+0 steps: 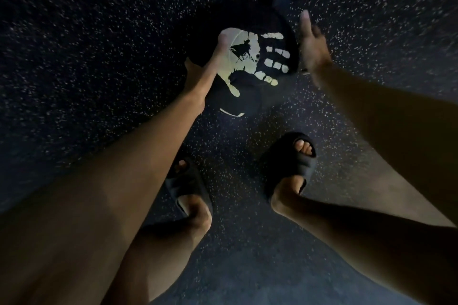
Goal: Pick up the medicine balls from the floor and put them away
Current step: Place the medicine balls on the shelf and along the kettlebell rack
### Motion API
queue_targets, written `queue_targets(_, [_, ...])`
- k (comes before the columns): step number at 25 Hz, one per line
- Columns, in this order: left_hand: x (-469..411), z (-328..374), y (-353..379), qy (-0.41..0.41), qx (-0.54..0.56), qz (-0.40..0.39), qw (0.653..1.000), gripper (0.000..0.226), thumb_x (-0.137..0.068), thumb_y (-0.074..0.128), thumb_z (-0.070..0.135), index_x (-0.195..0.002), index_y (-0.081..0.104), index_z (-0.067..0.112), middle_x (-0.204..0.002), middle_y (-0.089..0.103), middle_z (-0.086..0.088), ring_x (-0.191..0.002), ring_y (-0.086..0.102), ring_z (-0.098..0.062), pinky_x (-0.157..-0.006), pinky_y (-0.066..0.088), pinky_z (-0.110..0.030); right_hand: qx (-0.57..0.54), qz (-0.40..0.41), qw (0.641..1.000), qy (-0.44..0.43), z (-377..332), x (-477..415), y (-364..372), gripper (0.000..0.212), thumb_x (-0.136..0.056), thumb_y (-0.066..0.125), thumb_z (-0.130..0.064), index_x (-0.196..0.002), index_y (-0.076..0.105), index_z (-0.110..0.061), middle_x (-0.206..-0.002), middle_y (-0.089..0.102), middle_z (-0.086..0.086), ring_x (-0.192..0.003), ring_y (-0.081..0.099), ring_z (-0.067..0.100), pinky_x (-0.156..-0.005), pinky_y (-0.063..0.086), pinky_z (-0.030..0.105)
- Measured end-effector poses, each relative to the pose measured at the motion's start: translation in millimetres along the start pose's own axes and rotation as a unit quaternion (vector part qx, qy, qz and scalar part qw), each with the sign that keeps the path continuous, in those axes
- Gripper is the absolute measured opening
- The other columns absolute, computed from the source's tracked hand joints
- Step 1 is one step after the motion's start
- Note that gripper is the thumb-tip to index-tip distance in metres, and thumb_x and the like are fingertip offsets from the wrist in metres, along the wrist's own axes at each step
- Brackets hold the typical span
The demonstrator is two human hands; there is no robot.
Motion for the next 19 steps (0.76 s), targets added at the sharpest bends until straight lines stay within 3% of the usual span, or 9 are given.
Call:
queue_targets(3, [-12.6,4.4,-1.0,0.047,0.023,-0.001,0.999,0.101,-0.065,0.069,0.081,-0.148,0.043,0.031,-0.143,0.055,0.007,-0.121,0.053,-0.011,-0.108,0.045,-0.041,-0.067,-0.063,0.994,0.06,16.9,-15.4,21.9,0.082,-0.086,0.04,-0.08,-0.138,0.057,-0.019,-0.134,0.064,0.01,-0.123,0.061,0.026,-0.111,0.044,0.05])
queue_targets(5, [-19.6,4.3,-5.7,0.043,0.047,0.009,0.998,0.105,-0.056,0.071,0.085,-0.143,0.051,0.03,-0.141,0.057,0.006,-0.127,0.054,-0.016,-0.111,0.043,-0.044,-0.098,-0.073,0.99,0.071,20.0,-18.0,31.7,0.082,-0.081,0.043,-0.083,-0.128,0.065,-0.02,-0.118,0.073,0.004,-0.109,0.069,0.022,-0.104,0.05,0.045])
queue_targets(10, [-27.5,-2.4,-20.9,0.0,0.092,0.021,0.996,0.118,-0.037,0.074,0.091,-0.137,0.059,0.031,-0.141,0.057,0.004,-0.131,0.052,-0.021,-0.113,0.039,-0.049,-0.051,-0.015,0.996,0.069,6.5,-5.2,33.4,0.114,-0.073,0.034,-0.092,-0.141,0.051,-0.003,-0.137,0.06,0.014,-0.121,0.059,0.027,-0.11,0.043,0.044])
queue_targets(14, [-7.3,-20.4,-24.4,-0.014,0.102,-0.004,0.995,0.111,-0.037,0.081,0.084,-0.131,0.064,0.028,-0.133,0.064,0.003,-0.123,0.058,-0.021,-0.107,0.047,-0.046,0.001,0.019,0.998,0.062,12.1,30.1,25.8,0.062,-0.1,0.038,-0.06,-0.108,0.056,0.0,-0.101,0.064,0.006,-0.086,0.061,0.016,-0.086,0.054,0.033])
queue_targets(19, [58.4,-33.6,-42.6,-0.038,0.086,-0.011,0.995,0.102,-0.052,0.081,0.076,-0.135,0.06,0.02,-0.127,0.066,0.0,-0.115,0.061,-0.022,-0.102,0.052,-0.045,0.075,0.052,0.995,0.049,-0.9,112.8,2.5,0.059,-0.105,0.035,-0.051,-0.098,0.061,0.002,-0.097,0.06,0.013,-0.081,0.054,0.022,-0.065,0.04,0.025])
Point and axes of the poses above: each hand's wrist, its own x-axis away from the middle knuckle, its own y-axis out of the palm, z = x × y, the point moved 10 cm from there along -x, towards the middle knuckle
